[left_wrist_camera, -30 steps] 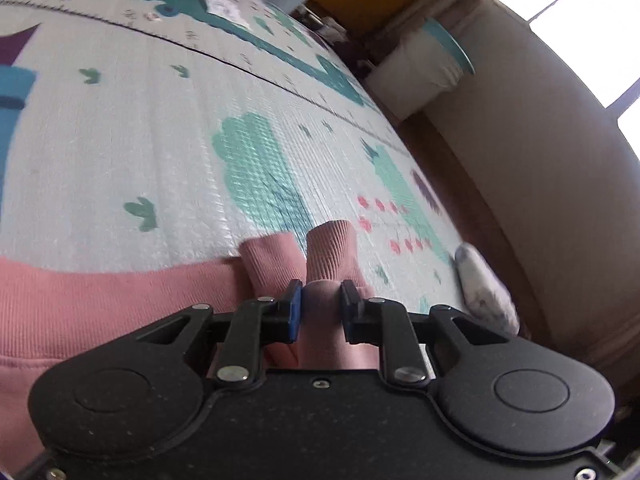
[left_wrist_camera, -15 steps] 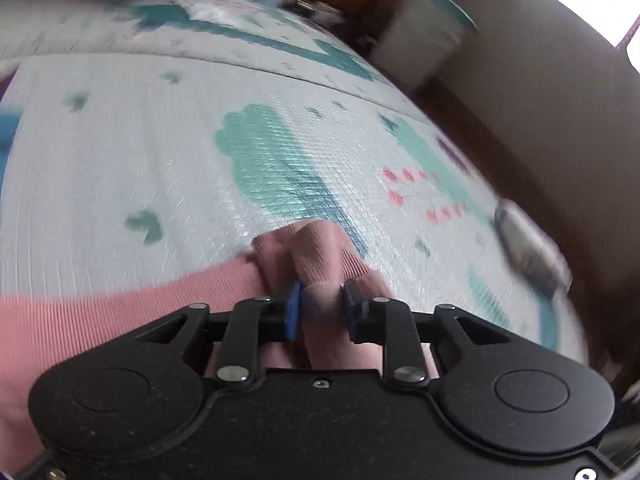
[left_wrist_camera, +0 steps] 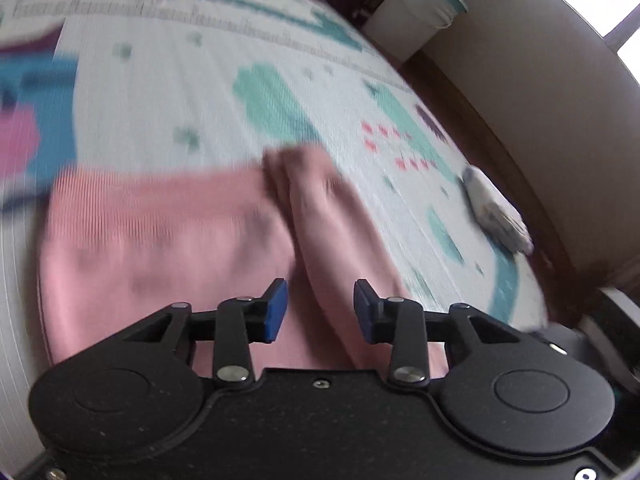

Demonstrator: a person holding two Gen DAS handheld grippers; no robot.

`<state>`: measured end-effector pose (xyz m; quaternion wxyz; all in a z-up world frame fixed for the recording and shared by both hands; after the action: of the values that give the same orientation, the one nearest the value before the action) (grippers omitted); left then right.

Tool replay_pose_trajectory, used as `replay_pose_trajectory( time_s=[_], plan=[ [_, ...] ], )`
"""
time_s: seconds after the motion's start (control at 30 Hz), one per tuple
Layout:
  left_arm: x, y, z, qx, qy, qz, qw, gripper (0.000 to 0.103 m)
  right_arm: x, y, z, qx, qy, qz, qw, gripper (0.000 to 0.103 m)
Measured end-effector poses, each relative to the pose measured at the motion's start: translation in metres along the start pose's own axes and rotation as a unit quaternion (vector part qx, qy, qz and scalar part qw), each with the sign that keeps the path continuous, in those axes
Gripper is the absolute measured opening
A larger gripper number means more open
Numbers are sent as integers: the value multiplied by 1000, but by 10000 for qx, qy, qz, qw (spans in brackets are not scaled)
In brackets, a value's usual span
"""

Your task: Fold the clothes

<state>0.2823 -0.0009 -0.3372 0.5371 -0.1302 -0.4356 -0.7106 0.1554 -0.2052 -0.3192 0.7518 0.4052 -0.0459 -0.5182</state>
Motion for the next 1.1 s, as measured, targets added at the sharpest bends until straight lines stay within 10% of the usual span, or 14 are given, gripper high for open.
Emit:
replay_pose_trajectory(
  time_s=[0.17, 0.4, 0.57, 0.73, 0.9, 1.1],
  plan=[
    [9, -30, -3, -166, -423, 185, 9988, 35, 28, -7, 1, -11, -332, -469, 9983, 26],
    [3, -28, -23, -90, -722, 690, 9950, 34, -4, -10, 12, 188, -139, 444, 9987, 26],
    [5, -31, -34, -99, -1097, 1245, 9861, 12, -9, -17, 6, 12, -57, 472, 9989, 23],
    [23, -17, -31, -255, -1204, 482, 9912, 0, -7, -25, 15, -75, -170, 606, 9980, 23],
    [22, -8, -41, -1056, -463, -640, 9913, 0, -4, -35, 11, -183, -283, 838, 9959, 23],
    [41, 8, -16, -542, 93, -1120, 9922, 3, -18, -31, 23, -6, -410, 1257, 9912, 23]
  ],
)
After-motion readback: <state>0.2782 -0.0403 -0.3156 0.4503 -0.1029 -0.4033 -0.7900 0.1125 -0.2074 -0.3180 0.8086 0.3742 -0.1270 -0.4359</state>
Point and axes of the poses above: each gripper's, at about its wrist camera, not at the fingertips, and z roughly against the way its jaws point, x to its right, y to its top, the point moved 4 cm from there along -z, roughly the way its jaws point, and after that the axes turned 5 degrees about -y, right-handed, at the moved point
